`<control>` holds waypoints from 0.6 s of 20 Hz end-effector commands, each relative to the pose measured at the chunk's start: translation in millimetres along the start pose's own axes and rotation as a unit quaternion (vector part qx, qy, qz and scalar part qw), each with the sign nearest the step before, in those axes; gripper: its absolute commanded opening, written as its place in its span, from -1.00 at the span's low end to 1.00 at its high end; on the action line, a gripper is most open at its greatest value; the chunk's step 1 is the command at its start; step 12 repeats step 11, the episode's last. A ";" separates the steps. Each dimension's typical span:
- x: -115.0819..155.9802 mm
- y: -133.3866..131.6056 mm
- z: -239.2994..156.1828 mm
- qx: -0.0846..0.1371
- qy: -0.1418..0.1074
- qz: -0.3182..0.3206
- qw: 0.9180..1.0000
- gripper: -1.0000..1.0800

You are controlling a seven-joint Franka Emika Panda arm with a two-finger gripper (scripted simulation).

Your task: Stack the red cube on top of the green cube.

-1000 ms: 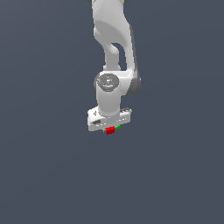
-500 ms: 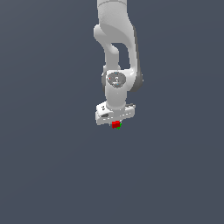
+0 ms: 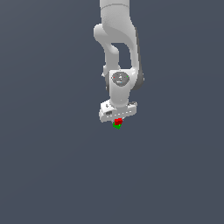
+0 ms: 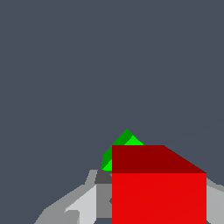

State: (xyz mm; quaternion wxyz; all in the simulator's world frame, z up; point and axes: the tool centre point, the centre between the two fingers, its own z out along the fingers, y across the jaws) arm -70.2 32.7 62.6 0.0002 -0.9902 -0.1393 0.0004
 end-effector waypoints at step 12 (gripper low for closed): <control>-1.0 -1.4 0.8 0.000 0.001 0.000 1.000 0.92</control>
